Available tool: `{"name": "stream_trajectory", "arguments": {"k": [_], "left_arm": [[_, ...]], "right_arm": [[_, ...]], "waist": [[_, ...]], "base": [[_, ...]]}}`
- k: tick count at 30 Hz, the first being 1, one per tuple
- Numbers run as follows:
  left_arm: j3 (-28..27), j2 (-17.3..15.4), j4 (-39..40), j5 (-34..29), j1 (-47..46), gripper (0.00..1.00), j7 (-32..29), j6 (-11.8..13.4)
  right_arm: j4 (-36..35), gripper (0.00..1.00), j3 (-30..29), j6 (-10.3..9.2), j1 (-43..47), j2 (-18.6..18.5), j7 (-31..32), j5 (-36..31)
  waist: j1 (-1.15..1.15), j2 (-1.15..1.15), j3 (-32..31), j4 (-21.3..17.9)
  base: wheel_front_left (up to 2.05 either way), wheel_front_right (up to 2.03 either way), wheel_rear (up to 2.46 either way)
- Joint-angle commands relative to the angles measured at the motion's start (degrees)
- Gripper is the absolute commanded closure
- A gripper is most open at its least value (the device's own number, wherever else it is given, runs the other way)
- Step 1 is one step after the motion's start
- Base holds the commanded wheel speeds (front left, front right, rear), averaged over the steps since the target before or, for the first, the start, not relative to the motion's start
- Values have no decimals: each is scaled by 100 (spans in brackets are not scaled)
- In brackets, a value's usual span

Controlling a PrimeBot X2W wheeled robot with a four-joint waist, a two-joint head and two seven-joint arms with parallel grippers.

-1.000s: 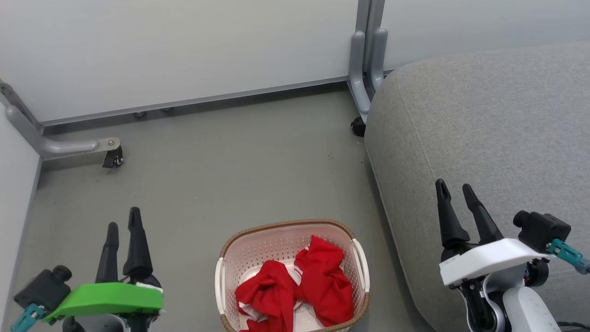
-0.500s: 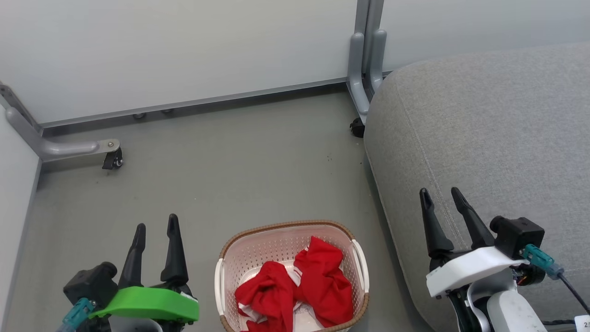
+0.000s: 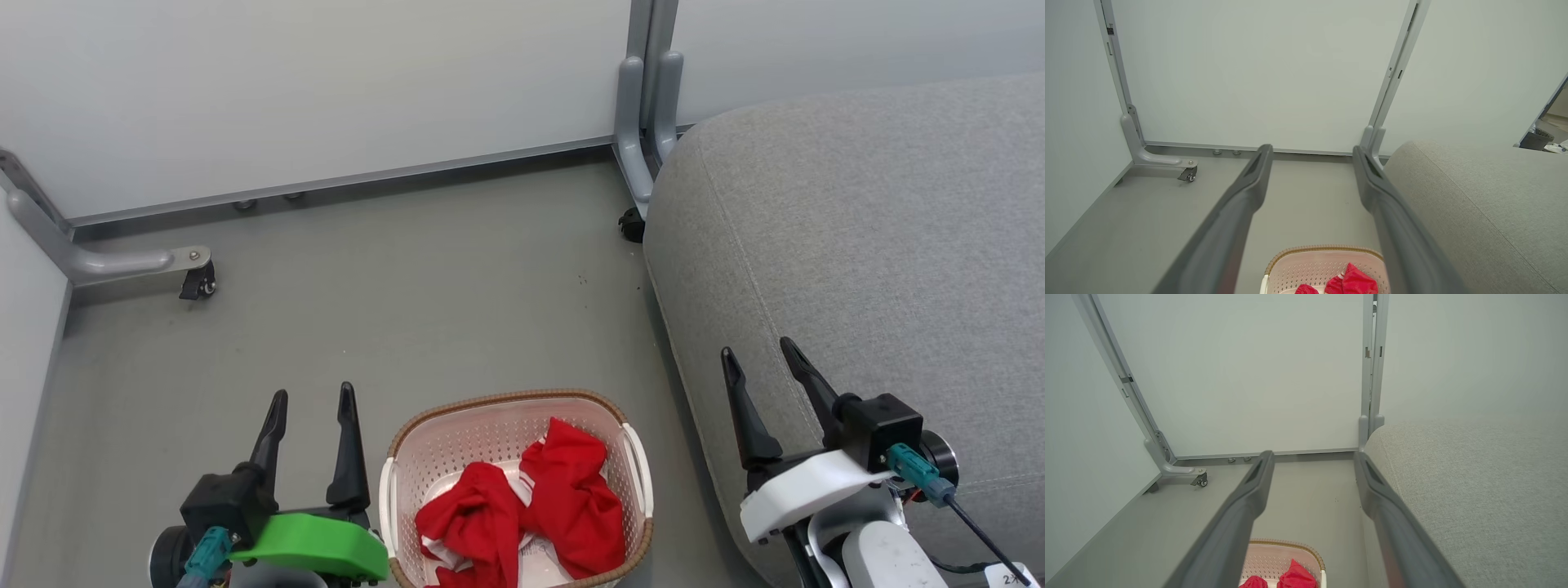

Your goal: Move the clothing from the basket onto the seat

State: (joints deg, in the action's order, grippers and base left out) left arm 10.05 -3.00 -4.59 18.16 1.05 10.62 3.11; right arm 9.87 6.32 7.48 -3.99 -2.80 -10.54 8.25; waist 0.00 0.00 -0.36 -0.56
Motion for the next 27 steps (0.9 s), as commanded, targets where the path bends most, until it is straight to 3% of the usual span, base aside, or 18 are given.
{"name": "stream_trajectory", "arguments": {"k": [1, 13, 21, 27], "left_arm": [[56, -66, 16, -123, 39, 0, 48, 41], [111, -49, -107, -557, 89, 0, 194, 94], [-206, 12, -76, -374, 177, 0, 288, -269], [-220, 8, -107, -348, 231, 0, 352, -351]], "right_arm": [[-22, 0, 24, 1, -87, -21, -55, -166], [-28, 0, 136, 2, -72, -14, -203, -733], [1, 0, 117, 1, -7, -13, -292, -512], [40, 0, 108, 1, 2, -15, -357, -297]], "waist": [[0, 0, -1, -2], [0, 0, -43, -16], [0, 0, -53, -10], [0, 0, -68, -8]], "base": [[0, 0, 0], [0, 0, 0], [0, 0, 0], [0, 0, 0]]}}
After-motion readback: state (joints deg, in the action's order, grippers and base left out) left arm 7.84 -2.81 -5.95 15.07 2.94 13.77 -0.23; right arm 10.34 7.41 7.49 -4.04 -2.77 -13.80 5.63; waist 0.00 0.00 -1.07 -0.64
